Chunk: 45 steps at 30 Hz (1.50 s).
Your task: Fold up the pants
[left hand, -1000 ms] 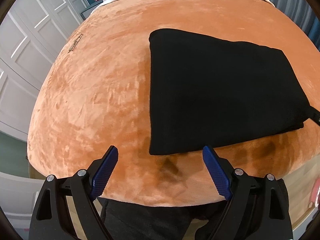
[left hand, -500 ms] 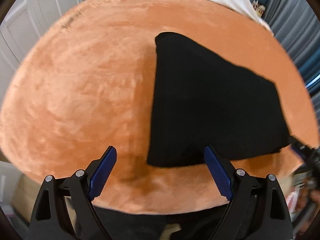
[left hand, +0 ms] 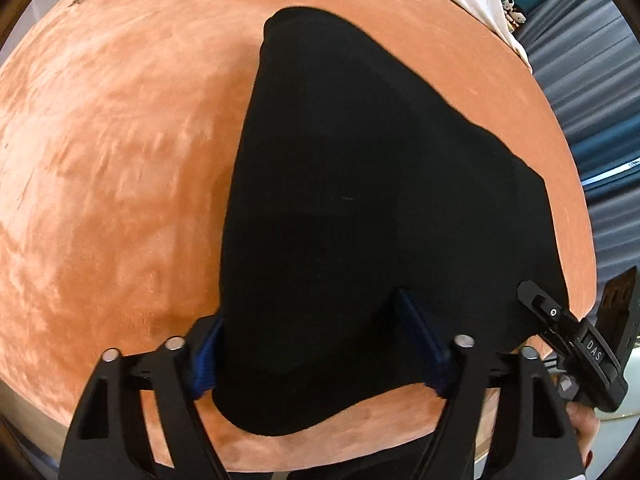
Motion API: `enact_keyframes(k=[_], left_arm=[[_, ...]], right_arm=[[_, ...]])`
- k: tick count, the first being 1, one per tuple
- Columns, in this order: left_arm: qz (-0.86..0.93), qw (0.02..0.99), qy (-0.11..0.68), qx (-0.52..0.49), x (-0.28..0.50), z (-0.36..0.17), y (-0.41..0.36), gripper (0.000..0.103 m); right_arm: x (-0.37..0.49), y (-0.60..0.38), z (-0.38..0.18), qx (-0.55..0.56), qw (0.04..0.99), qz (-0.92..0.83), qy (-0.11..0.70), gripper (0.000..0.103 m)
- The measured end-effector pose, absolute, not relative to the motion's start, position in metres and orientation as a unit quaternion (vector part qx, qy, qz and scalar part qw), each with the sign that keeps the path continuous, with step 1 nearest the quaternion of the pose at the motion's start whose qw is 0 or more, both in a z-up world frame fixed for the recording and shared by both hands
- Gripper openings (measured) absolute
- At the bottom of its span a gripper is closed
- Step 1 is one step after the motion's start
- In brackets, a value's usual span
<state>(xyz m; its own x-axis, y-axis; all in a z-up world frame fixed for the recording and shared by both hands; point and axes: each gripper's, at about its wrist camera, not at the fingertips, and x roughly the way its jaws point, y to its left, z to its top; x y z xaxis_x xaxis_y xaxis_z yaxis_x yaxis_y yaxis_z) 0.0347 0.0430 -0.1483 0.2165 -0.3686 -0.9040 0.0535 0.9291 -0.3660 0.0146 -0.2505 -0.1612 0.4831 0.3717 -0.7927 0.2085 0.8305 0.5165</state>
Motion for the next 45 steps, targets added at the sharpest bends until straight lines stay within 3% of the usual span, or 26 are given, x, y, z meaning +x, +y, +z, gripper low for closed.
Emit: enact_keyframes(k=[1,2,3,6,20,26,32,39,45], left_arm=[[-0.138,0.770,0.609,-0.130,0.034,-0.145,0.043,0.057],[-0.139,0.773,0.606,-0.129,0.032,-0.142,0.043,0.046],[-0.142,0.778,0.599,-0.123,0.029,-0.136,0.042,0.035],[-0.156,0.789,0.582,-0.121,0.023,-0.117,0.042,0.021],[-0.193,0.814,0.532,-0.131,-0.043,-0.040,0.064,0.019],[-0.196,0.833,0.500,-0.133,-0.035,-0.011,0.061,0.019],[-0.203,0.868,0.441,-0.105,0.025,0.035,0.048,0.019],[-0.207,0.903,0.366,-0.084,0.143,0.082,0.027,0.019],[-0.202,0.927,0.300,-0.099,0.256,0.075,0.011,0.020]], right_arm=[[0.014,-0.252,-0.160,0.295,0.810,0.054,0.504,0.053],[0.012,-0.253,-0.158,0.296,0.811,0.054,0.502,0.045],[0.010,-0.252,-0.155,0.294,0.814,0.056,0.499,0.041],[0.007,-0.247,-0.141,0.286,0.821,0.056,0.491,0.033],[-0.057,-0.213,-0.050,0.289,0.851,0.093,0.428,0.030],[-0.064,-0.203,-0.014,0.273,0.871,0.110,0.394,0.030],[-0.011,-0.208,0.019,0.256,0.891,0.131,0.352,0.030],[0.113,-0.224,0.058,0.208,0.929,0.135,0.275,0.030],[0.243,-0.257,0.053,0.210,0.941,0.143,0.224,0.030]])
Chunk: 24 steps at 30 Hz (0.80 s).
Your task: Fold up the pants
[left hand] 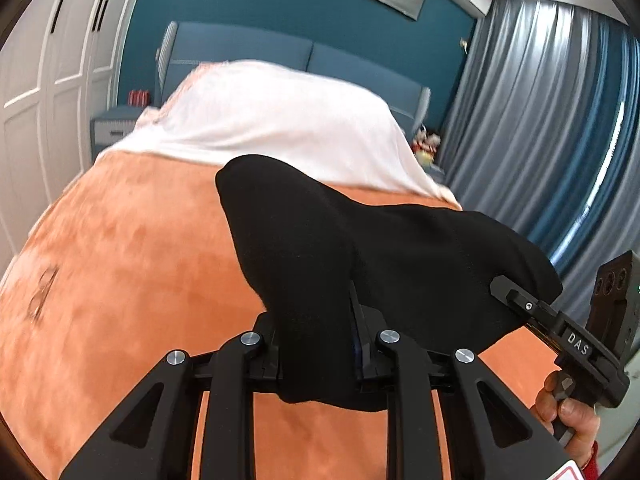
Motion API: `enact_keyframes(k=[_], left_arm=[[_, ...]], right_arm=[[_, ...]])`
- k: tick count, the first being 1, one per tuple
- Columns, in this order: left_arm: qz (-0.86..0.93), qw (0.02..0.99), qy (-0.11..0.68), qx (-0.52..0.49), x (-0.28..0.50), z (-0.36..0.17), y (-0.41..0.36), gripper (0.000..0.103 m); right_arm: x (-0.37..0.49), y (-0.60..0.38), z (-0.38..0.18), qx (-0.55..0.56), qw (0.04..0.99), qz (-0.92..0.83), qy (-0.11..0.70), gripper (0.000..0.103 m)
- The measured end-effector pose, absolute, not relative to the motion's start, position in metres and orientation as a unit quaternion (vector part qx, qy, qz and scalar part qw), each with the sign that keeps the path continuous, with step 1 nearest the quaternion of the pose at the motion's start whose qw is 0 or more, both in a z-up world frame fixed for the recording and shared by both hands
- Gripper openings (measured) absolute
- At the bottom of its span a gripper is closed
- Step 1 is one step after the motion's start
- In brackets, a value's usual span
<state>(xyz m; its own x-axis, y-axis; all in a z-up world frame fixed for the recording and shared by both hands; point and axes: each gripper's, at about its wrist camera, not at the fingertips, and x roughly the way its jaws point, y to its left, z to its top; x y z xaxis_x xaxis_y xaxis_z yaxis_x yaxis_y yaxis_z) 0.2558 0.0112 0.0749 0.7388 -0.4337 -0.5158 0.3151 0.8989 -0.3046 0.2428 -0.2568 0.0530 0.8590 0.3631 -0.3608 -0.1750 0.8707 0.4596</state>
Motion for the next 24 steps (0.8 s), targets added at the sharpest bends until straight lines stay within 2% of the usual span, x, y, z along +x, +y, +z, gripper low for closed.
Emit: enact_keyframes(k=[5,7,9,10,11,12,14,16,19,22,24], left_arm=[[-0.191,0.923,0.317,-0.106,0.338,0.010,-0.005,0.022],[-0.183,0.913,0.348,-0.107,0.367,-0.040,-0.009,0.023],[-0.166,0.894,0.401,-0.114,0.391,-0.098,-0.010,0.029],[-0.153,0.883,0.429,-0.112,0.399,-0.125,-0.009,0.033],[-0.146,0.881,0.436,-0.112,0.401,-0.143,-0.008,0.049],[-0.135,0.892,0.417,-0.111,0.393,-0.151,-0.005,0.065],[-0.111,0.908,0.394,-0.088,0.376,-0.149,0.000,0.076],[-0.109,0.911,0.393,-0.060,0.363,-0.142,0.004,0.076],[-0.073,0.929,0.363,-0.005,0.331,-0.114,0.019,0.076],[-0.061,0.946,0.319,-0.012,0.311,-0.073,0.028,0.075],[-0.084,0.940,0.331,-0.024,0.318,-0.055,0.015,0.079]], right_arm=[[0.335,-0.278,-0.005,0.234,0.931,0.141,0.240,0.031],[0.365,-0.284,-0.051,0.247,0.923,0.130,0.264,0.032],[0.391,-0.287,-0.108,0.255,0.909,0.109,0.313,0.038],[0.402,-0.287,-0.141,0.252,0.897,0.088,0.352,0.048],[0.407,-0.287,-0.163,0.242,0.891,0.064,0.379,0.067],[0.402,-0.290,-0.189,0.245,0.891,0.060,0.377,0.067],[0.387,-0.303,-0.189,0.286,0.894,0.076,0.337,0.068],[0.373,-0.313,-0.180,0.292,0.896,0.041,0.332,0.071],[0.337,-0.318,-0.147,0.246,0.921,0.012,0.301,0.052],[0.317,-0.300,-0.100,0.183,0.946,0.020,0.268,0.031],[0.326,-0.272,-0.073,0.133,0.951,0.042,0.277,0.027]])
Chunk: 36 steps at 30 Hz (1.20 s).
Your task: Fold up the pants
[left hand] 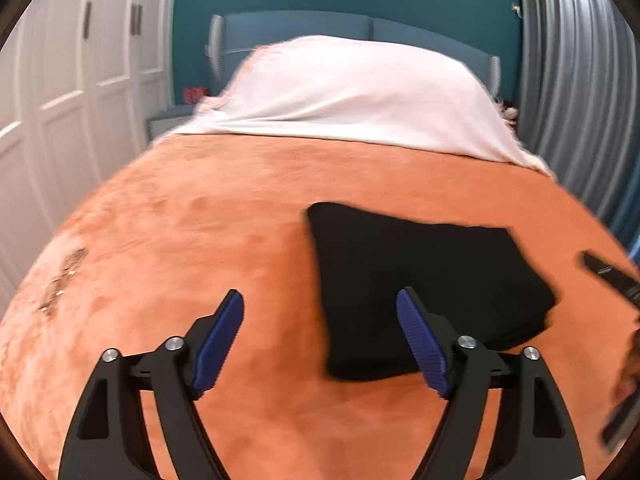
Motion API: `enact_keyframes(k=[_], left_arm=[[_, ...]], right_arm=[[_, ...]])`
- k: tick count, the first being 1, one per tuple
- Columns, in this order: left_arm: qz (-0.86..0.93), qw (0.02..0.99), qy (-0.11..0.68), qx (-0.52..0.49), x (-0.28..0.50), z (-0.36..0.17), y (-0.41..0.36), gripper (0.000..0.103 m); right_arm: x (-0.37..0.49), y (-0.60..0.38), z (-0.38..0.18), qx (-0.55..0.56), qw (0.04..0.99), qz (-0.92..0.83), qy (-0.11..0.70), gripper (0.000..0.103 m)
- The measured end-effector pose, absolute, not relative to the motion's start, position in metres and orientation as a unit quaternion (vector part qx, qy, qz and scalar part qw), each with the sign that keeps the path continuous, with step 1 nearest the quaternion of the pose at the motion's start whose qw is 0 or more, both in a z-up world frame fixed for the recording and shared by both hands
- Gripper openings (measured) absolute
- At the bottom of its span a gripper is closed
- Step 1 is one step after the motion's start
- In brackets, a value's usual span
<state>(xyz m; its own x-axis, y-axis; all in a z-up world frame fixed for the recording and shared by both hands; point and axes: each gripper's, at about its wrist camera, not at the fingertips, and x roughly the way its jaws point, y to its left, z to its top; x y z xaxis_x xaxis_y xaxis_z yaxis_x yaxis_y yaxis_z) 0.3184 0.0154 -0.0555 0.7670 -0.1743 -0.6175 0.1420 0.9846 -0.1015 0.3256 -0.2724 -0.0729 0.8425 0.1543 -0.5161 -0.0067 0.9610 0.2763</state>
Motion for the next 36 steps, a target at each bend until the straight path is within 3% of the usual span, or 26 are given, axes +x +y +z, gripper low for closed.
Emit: enact_keyframes(k=[2,5,6,8,10,12,15,19,23,29,36], left_arm=[[-0.083,0.932,0.352,-0.018,0.330,-0.055,-0.003,0.080],[-0.059,0.903,0.425,0.019,0.367,-0.100,-0.034,0.080],[-0.043,0.883,0.466,0.034,0.379,-0.128,-0.040,0.083],[-0.051,0.877,0.477,0.025,0.385,-0.156,-0.034,0.093],[-0.041,0.882,0.470,0.003,0.384,-0.152,-0.022,0.098],[-0.038,0.875,0.482,-0.022,0.381,-0.140,-0.011,0.092],[-0.033,0.889,0.457,-0.020,0.353,-0.102,-0.001,0.092],[-0.021,0.909,0.417,0.002,0.290,-0.047,0.004,0.093],[-0.005,0.920,0.393,-0.001,0.211,-0.003,0.010,0.094],[-0.002,0.918,0.395,0.011,0.118,0.027,0.011,0.098],[0.010,0.925,0.378,0.045,0.041,0.035,0.014,0.098]], right_arm=[[0.342,-0.255,-0.068,0.110,0.947,0.060,0.294,0.023],[0.385,-0.240,-0.109,0.064,0.924,0.028,0.376,0.018],[0.396,-0.242,-0.138,0.043,0.910,0.000,0.412,0.017],[0.390,-0.249,-0.154,0.033,0.922,-0.003,0.385,0.016],[0.382,-0.246,-0.146,0.023,0.925,-0.010,0.380,0.016],[0.371,-0.242,-0.132,0.028,0.923,-0.011,0.385,0.016],[0.342,-0.246,-0.104,0.063,0.927,-0.007,0.370,0.020],[0.283,-0.252,-0.063,0.105,0.932,-0.013,0.345,0.057],[0.214,-0.233,-0.024,0.089,0.941,-0.033,0.325,0.078],[0.124,-0.197,0.007,0.081,0.944,-0.039,0.317,0.089],[0.052,-0.170,0.018,0.069,0.946,-0.053,0.311,0.089]])
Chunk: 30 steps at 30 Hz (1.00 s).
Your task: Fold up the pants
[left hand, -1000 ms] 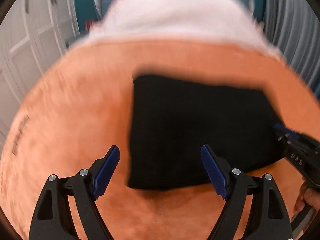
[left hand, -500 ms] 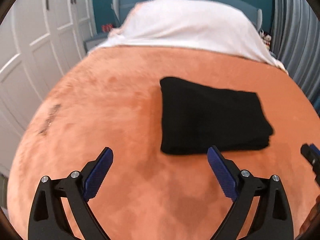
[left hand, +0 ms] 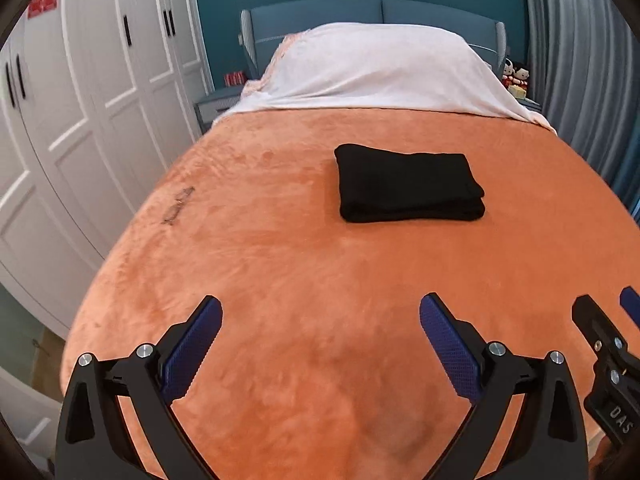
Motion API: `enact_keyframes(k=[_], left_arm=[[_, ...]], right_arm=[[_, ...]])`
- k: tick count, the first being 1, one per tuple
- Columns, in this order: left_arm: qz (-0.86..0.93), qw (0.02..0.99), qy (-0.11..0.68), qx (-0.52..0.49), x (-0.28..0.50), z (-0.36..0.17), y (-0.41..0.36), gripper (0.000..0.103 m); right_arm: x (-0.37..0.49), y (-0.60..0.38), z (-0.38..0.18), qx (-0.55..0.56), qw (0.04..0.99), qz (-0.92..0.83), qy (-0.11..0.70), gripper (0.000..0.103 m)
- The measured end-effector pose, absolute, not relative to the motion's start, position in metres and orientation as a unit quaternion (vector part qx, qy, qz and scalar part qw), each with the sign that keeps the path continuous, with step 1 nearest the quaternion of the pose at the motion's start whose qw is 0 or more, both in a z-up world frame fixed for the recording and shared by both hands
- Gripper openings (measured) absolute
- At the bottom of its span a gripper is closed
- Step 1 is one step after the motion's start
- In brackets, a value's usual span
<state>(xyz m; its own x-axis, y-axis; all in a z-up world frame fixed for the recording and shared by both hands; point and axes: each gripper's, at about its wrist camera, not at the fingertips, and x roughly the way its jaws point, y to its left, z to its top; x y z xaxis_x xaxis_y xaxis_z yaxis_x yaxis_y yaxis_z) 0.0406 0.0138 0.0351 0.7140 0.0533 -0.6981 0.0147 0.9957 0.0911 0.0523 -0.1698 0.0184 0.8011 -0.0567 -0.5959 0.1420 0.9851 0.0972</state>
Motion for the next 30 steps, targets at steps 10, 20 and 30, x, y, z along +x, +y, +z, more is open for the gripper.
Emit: enact_keyframes(k=[10,20,30], left_arm=[[-0.011,0.917,0.390,0.083,-0.013,0.023,0.005,0.098],[-0.003,0.910,0.403,0.098,-0.020,0.011,-0.006,0.098],[-0.023,0.908,0.410,0.087,-0.013,0.000,-0.004,0.098]], right_arm=[[0.005,-0.172,0.017,0.113,0.939,-0.063,0.318,0.089],[0.000,-0.169,0.013,0.090,0.939,-0.070,0.325,0.089],[0.008,-0.168,0.002,0.091,0.935,-0.064,0.337,0.089]])
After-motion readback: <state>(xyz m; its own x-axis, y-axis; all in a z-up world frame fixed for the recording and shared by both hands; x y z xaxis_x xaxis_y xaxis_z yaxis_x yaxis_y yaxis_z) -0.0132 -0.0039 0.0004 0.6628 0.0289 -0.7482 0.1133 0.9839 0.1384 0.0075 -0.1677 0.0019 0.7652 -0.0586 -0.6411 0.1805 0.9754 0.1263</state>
